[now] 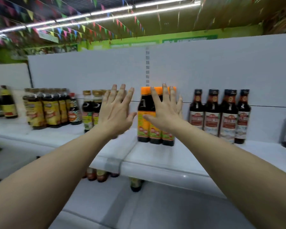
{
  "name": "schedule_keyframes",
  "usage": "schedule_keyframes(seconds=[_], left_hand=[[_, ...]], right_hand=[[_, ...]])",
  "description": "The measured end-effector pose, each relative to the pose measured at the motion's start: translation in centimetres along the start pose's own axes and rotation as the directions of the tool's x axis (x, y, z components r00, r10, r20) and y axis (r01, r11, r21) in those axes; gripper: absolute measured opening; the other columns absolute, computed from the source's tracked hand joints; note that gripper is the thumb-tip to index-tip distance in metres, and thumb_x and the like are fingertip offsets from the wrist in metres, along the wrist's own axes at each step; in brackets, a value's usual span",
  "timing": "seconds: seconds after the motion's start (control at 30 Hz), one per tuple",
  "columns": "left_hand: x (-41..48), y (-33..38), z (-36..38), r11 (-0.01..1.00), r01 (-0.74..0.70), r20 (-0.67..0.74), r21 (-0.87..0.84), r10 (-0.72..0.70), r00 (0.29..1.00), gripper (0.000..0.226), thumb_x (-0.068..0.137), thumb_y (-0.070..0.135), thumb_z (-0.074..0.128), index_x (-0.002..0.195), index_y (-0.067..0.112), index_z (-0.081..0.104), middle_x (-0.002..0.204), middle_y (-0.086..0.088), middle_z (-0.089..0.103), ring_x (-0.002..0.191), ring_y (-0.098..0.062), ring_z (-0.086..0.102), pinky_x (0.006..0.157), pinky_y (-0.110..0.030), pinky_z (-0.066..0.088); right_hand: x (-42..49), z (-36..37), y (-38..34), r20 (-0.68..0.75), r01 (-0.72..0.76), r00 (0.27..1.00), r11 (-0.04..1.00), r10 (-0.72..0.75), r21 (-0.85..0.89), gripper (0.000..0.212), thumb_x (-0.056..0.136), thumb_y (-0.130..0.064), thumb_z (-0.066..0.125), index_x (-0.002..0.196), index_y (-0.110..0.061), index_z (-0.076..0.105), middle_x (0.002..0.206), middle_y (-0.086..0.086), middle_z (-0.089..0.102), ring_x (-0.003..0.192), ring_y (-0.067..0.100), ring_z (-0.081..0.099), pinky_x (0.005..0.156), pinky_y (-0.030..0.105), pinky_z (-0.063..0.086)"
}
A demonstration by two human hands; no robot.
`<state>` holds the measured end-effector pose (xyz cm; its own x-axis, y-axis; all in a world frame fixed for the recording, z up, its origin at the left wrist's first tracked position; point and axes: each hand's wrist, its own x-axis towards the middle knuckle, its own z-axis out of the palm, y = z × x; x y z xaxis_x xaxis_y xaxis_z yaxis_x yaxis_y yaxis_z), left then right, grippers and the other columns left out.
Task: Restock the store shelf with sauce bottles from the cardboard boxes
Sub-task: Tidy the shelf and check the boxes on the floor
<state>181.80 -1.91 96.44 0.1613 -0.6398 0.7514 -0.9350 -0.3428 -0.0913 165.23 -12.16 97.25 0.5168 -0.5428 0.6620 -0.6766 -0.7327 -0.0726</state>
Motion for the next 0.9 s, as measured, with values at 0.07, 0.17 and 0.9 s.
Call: schedule_keyframes(seconds=[0.07, 0.17, 0.9], left_hand=[[-2.3, -5.3, -0.8, 0.999, 0.035, 0.005, 0.017, -0.035, 0.999, 0.085, 0.098, 0.056, 0.052, 0.166, 0.029, 0.007, 0.174, -0.007, 0.003, 0.160, -0.031, -0.003, 0.129, -0.050, 0.001], [-5.8, -12.9, -2.2, 0.993, 0.088, 0.039, 0.072, -0.091, 0.995, 0.084, 0.100, 0.058, 0.048, 0.166, 0.028, 0.005, 0.174, -0.008, 0.002, 0.160, -0.031, -0.003, 0.128, -0.050, 0.002], [-39.7, -51.6, -2.8, 0.603, 0.673, 0.270, 0.429, -0.796, 0.541, 0.086, 0.098, 0.072, 0.040, 0.165, 0.034, 0.001, 0.174, -0.005, -0.003, 0.159, -0.035, -0.007, 0.127, -0.053, 0.007]], right_hand=[[0.5, 1.1, -5.3, 0.016, 0.023, 1.000, 1.000, -0.023, 0.021, 0.101, 0.091, -0.067, 0.058, 0.164, -0.034, -0.003, 0.170, 0.013, -0.017, 0.156, 0.035, -0.020, 0.123, 0.063, -0.008], [1.1, 3.3, -13.6, 0.039, 0.073, 0.996, 0.995, -0.075, 0.063, 0.100, 0.091, -0.067, 0.058, 0.164, -0.034, -0.002, 0.170, 0.012, -0.018, 0.155, 0.034, -0.022, 0.122, 0.063, -0.010], [-6.2, 31.7, -60.2, 0.400, 0.458, 0.684, 0.785, -0.611, 0.416, 0.095, 0.093, -0.069, 0.056, 0.164, -0.035, 0.002, 0.172, 0.009, -0.009, 0.158, 0.033, -0.011, 0.124, 0.064, -0.003]])
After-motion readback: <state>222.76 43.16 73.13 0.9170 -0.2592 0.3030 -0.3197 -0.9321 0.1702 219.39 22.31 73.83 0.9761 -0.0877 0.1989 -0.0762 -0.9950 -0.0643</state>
